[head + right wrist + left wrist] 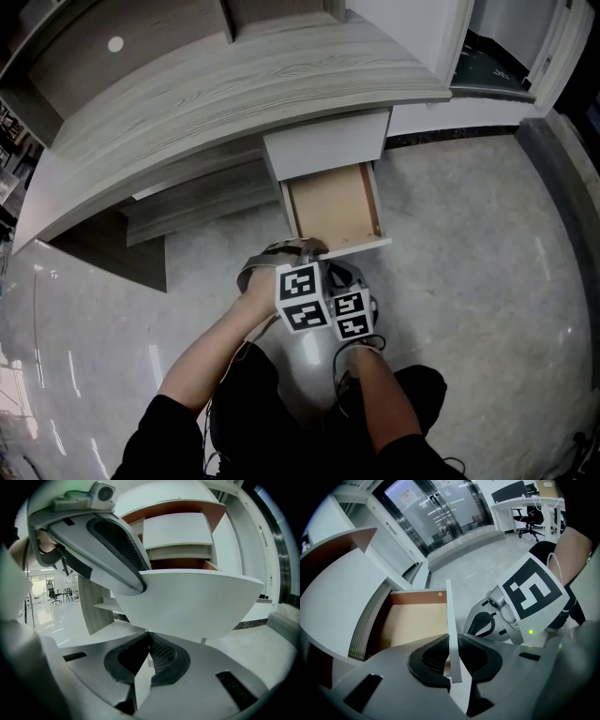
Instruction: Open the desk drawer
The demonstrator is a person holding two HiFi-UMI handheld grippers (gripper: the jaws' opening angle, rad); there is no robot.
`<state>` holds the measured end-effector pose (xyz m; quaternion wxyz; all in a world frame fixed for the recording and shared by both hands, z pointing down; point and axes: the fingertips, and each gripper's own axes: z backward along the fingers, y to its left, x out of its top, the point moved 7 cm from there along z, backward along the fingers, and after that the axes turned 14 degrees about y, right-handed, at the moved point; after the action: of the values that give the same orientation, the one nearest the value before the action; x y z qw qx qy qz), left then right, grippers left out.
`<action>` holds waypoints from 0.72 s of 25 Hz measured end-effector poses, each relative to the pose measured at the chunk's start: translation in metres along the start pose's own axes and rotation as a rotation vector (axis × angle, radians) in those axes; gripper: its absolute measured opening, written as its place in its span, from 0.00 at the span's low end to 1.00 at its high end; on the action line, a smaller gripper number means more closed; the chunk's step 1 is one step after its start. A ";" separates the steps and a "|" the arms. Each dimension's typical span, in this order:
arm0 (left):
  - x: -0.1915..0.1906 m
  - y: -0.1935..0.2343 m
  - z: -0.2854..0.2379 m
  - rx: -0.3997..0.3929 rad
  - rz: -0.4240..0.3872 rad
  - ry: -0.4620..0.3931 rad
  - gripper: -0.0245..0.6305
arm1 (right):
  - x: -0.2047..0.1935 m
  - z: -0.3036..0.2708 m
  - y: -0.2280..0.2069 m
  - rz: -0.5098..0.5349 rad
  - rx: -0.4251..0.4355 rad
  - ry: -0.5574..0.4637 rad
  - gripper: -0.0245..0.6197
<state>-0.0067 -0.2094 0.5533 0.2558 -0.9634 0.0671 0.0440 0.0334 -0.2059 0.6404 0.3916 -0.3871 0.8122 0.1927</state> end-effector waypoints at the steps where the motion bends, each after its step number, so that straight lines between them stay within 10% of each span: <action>1: 0.000 -0.001 0.000 0.002 -0.002 -0.002 0.14 | 0.000 0.000 0.000 0.000 -0.001 0.001 0.05; 18: -0.004 -0.018 -0.007 -0.031 0.001 -0.026 0.22 | -0.001 0.000 -0.001 -0.026 -0.010 0.005 0.05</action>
<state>-0.0074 -0.1967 0.5688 0.2417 -0.9666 0.0634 0.0578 0.0352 -0.2060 0.6414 0.3901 -0.4002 0.8070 0.1908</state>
